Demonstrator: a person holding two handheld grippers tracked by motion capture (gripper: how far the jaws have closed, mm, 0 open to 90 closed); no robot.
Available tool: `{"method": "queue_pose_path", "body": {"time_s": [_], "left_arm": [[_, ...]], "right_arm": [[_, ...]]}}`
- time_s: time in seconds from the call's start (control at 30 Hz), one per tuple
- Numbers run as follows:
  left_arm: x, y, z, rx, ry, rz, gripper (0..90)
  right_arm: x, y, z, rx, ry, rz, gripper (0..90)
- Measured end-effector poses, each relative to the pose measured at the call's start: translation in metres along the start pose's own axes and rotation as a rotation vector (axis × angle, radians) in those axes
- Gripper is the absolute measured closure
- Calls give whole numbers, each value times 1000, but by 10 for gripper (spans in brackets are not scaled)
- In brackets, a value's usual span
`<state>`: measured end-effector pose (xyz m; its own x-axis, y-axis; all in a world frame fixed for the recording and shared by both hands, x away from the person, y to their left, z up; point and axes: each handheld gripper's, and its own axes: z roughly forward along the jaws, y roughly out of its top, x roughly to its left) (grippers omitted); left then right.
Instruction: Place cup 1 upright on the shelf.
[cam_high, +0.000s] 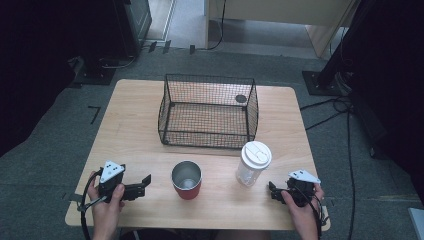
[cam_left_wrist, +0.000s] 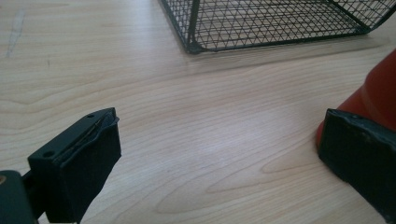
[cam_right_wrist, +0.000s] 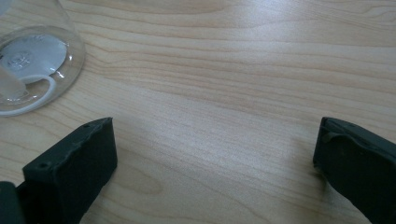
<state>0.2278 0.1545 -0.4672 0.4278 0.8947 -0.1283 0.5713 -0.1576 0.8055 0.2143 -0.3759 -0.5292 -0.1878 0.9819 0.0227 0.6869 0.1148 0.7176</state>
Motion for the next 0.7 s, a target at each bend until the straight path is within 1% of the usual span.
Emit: {"method": "queue_pose_path", "body": {"time_s": [0.07, 0.1, 0.13, 0.17, 0.23, 0.3, 0.33, 0.37, 0.4, 0.43, 0.5, 0.6, 0.63, 0.7], "left_arm": [[-6, 1, -2, -6, -3, 20, 0], [-11, 1, -3, -17, -4, 46, 0], [-11, 1, -3, -17, -4, 46, 0], [-15, 1, -2, -28, -30, 57, 1], [-18, 1, -2, -21, -60, 64, 1], [-22, 1, -2, -12, -68, 83, 1], [-24, 1, -3, -18, -74, 98, 1], [-24, 1, -3, -18, -74, 98, 1], [-26, 1, -4, -29, -84, 106, 1], [-27, 1, -6, -26, -111, 111, 1], [-29, 2, -10, -26, -151, 121, 1], [-35, 2, -14, -30, -187, 144, 0], [-35, 2, -14, -30, -187, 144, 0], [-41, 3, -16, -43, -207, 156, 0]], "right_arm": [[0, 1, 1, 0, -10, 9, 0], [0, 2, 2, 1, -13, 13, 0], [0, 2, 2, 1, -13, 13, 0], [0, 3, 3, 0, -20, 20, 0], [0, 3, 3, -1, -19, 16, 0], [0, 3, 3, -1, -20, 19, 0], [0, 4, 4, -2, -21, 19, 0], [0, 4, 4, -2, -21, 19, 0], [0, 4, 4, -2, -22, 19, 0], [0, 4, 4, -2, -24, 22, 0], [-1, 4, 4, -1, -27, 26, 0], [-1, 4, 4, 0, -28, 28, 0], [-1, 4, 4, -1, -28, 28, 0], [-1, 4, 4, -1, -28, 29, 0]]}}
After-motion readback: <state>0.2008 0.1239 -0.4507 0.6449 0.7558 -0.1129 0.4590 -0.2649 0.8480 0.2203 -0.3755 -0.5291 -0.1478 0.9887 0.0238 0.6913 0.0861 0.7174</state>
